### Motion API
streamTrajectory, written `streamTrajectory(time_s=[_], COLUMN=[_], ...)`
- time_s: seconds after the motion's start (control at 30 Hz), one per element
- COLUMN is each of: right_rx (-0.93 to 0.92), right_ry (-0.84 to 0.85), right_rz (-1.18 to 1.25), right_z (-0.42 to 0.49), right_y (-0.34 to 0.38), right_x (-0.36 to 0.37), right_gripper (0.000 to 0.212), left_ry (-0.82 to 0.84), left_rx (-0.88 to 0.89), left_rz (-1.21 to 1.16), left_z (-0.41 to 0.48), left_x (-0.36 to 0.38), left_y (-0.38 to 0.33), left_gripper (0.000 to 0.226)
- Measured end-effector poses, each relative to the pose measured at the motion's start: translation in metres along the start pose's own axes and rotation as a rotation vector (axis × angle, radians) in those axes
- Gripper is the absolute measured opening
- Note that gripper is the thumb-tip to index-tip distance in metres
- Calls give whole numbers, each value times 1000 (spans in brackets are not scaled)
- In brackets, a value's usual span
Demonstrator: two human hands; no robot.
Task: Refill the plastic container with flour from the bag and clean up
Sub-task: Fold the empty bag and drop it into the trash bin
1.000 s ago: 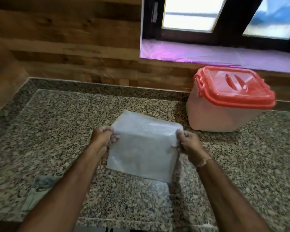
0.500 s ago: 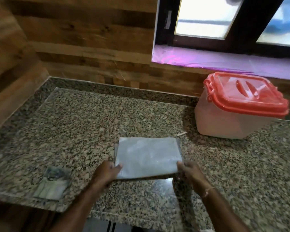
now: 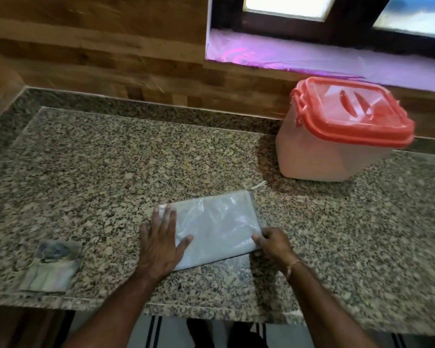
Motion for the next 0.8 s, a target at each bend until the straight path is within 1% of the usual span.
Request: streamTrajectory(time_s=[0.07,0.1,0.13,0.17,0.2,0.23,0.27,0.3,0.33,0.37,0.4,0.43,0.47,0.5,0.53,0.6,0.63,0.7,0.73,0.77,0.8], right_rx=[30,23,10,-15,-26,-28,-23,-6,11,5,12,12,1,-18,-44,-116,-166,-236,-265,-288,-320], right_ry=[-81,-144,-211,-275,-305,-294,-242,-166,-88,-36,-7,5,16,29,50,105,148,244,277,294,296], right_rz=[17,63,137,239,380,550,740,901,998,1021,982,937,908,919,914,859,826,758,716,665,608], right_z=[-2,-4,-8,-11,-13,-14,-15,-13,-15,-20,-25,-28,-30,-30,-30,-30,-31,-37,-38,-38,-37], right_y=[1,3,4,6,7,6,9,12,20,29,37,42,45,47,48,51,53,59,60,61,63], right_x=[2,4,8,13,19,27,35,45,54,61,66,68,68,65,58,41,33,21,18,14,9], right_gripper=[29,26,21,21,31,45,59,67,65,53,35,23,18,19,20,23,23,24,25,25,25], left_ry=[-21,-38,-56,-71,-79,-85,-85,-87,-73,-54,-24,5,30,51,61,106,140,259,311,317,280], left_rx=[-6,9,26,45,53,53,42,26,3,-19,-45,-71,-101,-143,-199,-280,-282,-238,-229,-220,-214], left_rz=[31,65,92,96,79,61,53,53,45,32,21,3,-28,-92,-186,-498,-721,-1191,-1335,-1411,-1444], left_z=[2,4,7,11,13,15,16,15,11,6,0,-6,-11,-10,-9,-4,0,1,-1,-2,-4], left_x=[-2,-7,-14,-22,-31,-37,-42,-43,-42,-39,-35,-32,-32,-31,-35,-49,-53,-64,-70,-75,-81], left_y=[-2,-4,-7,-10,-13,-15,-17,-21,-25,-28,-32,-36,-39,-39,-37,-32,-29,-33,-35,-38,-41], left_gripper=[98,97,93,87,84,83,84,88,92,99,106,110,109,103,91,67,61,55,54,50,40])
Point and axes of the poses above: each hand's wrist, its own z-axis towards the middle knuckle, its own x-axis out of the palm, y = z × x, the point moved 3 cm from there along z, towards the middle knuckle, and after that the axes turned 8 degrees about y, right-handed, at the moved point
